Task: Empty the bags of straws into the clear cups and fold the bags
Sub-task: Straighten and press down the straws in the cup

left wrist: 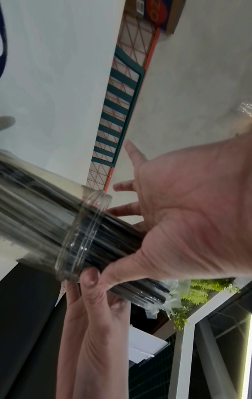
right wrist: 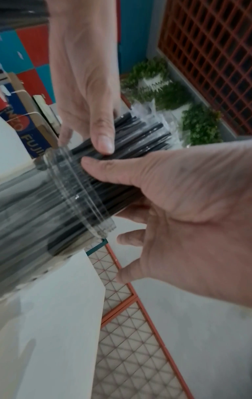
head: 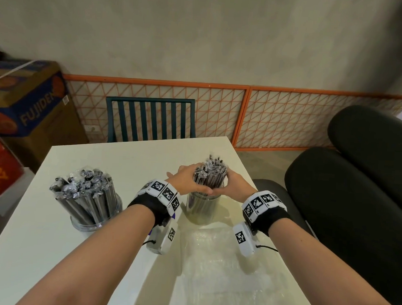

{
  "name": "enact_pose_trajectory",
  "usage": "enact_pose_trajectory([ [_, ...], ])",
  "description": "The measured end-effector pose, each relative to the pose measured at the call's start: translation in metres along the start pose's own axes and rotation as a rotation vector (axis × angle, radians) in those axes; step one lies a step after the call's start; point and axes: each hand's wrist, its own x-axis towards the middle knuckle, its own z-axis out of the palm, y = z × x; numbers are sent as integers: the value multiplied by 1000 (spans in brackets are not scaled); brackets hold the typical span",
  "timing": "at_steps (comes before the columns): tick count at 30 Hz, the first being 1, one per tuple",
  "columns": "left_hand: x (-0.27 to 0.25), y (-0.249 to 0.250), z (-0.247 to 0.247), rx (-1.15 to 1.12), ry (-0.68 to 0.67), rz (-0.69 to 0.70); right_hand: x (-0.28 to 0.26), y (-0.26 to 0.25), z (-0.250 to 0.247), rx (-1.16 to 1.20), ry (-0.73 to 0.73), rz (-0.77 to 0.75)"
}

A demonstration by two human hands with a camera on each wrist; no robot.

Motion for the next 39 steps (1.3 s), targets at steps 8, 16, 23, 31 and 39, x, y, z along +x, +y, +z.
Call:
enact_pose_trajectory([
  [8,6,-8,2,-59,-12,29,3,7,-3,79,4,-18],
  [16,4,-5,-2,-195,-14,60,7,1,-7,101,-27,-11],
  [23,7,8,-10,-293,122,173,14,-14,-15,230,83,-72],
  [31,4,-7,-6,-244,8,119,3,0,-11,61,-41,-86],
  [39,7,-13,11,-253,106,113,4,-1,-3,60,4,-123],
])
